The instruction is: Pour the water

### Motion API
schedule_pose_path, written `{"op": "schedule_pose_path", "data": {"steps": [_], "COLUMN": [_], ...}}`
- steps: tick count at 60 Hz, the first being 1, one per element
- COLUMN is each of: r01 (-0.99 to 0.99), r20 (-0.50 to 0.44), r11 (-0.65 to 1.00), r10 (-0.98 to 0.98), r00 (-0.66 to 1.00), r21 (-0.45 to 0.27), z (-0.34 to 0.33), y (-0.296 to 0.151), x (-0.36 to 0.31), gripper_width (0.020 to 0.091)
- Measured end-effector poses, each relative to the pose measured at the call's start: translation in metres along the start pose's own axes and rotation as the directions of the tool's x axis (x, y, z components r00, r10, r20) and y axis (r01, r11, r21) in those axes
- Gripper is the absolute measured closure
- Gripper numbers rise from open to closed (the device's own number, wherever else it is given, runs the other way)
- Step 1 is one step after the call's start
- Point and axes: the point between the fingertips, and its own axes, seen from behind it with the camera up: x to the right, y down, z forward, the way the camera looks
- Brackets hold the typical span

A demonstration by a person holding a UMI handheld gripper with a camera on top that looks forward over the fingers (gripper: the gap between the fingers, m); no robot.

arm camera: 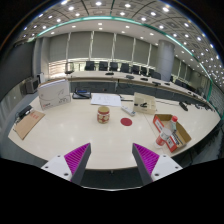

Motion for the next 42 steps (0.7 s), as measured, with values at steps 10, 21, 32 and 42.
{"op": "schedule_pose_path", "data": {"steps": [10, 21, 32, 42], "r01": [-0.040, -0.052, -0.034, -0.042], "r20": [-0.079, -0.116, -0.086, -0.036], "r11": [0.999, 0.998, 0.995, 0.993], "r10": [0.039, 0.056, 0.043, 0.046], "r00": [0.996, 0.992, 0.995, 0.998], "r21": [-0.004, 0.032, 0.093, 0.112], "z": [0.026, 0.073, 0.141, 0.212], "y": [0.030, 0.049, 0.044, 0.041], "x": [0.104, 0.211, 0.279, 0.302], "gripper_width": [0.0246, 0.0246, 0.0247, 0.0248]}}
